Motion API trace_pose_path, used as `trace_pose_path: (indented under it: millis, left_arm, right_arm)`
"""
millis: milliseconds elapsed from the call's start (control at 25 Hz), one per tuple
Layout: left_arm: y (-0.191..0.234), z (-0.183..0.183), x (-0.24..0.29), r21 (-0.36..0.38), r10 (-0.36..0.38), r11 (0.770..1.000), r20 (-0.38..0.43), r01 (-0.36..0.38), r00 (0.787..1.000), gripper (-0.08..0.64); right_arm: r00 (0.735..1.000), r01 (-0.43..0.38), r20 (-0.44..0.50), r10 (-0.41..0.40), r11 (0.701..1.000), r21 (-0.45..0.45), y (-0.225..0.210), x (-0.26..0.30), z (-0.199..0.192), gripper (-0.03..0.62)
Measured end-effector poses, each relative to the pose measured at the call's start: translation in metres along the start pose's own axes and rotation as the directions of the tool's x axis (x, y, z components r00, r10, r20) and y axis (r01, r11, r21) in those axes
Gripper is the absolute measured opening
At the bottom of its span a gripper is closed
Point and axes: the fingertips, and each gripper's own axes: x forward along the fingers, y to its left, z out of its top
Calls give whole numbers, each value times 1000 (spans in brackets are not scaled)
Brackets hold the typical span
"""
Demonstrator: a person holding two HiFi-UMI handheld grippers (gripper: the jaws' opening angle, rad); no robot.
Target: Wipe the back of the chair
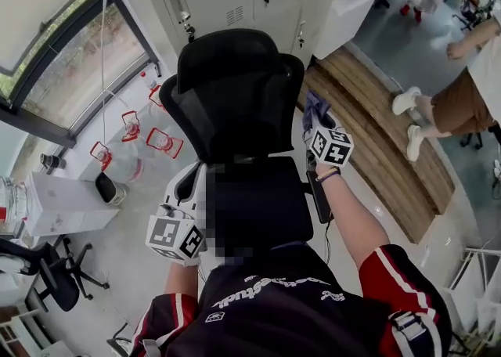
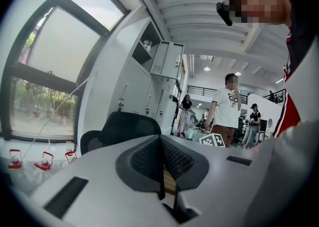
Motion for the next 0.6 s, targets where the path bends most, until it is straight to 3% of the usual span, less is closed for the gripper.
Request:
trace_pose_path:
  millis: [200,600]
  left_arm:
    - [19,-6,5,-9,54,998,-21,-54,998,26]
    - [49,-8,-12,-31,148,988,-40,-149,988,26]
  right_arm:
    - [999,33,-5,-32,997,63,-22,57,-8,64]
    - [990,131,-58,-128,990,48,-45,144,-25,64]
